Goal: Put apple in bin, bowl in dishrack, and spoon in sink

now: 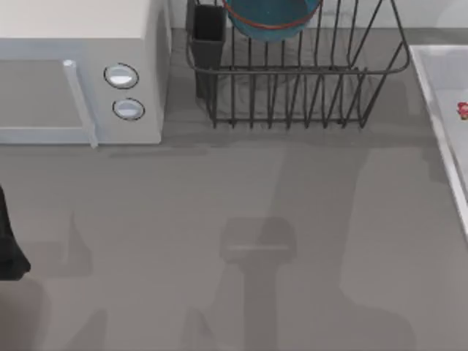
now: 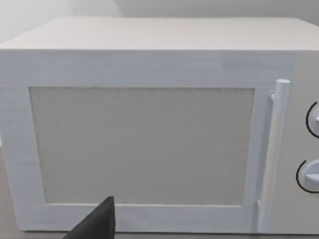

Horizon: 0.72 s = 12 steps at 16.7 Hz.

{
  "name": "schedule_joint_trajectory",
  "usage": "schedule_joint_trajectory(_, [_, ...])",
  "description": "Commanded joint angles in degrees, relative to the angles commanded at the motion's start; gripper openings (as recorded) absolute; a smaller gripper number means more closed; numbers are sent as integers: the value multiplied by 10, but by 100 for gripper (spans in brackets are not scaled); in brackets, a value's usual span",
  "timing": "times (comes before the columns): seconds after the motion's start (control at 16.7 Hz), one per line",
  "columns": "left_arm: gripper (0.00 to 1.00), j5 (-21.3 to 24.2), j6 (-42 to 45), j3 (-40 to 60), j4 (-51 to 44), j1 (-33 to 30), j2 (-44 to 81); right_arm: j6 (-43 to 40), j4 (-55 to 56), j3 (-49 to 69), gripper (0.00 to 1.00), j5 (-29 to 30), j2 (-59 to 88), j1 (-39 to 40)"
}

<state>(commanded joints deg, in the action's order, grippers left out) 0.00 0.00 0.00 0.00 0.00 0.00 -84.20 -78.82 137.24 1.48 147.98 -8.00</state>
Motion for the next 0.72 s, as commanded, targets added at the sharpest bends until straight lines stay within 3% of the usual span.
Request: schedule_joint_trajectory(0.72, [100,0,0,0,0,0,0,0,0,0,98,0,0,0])
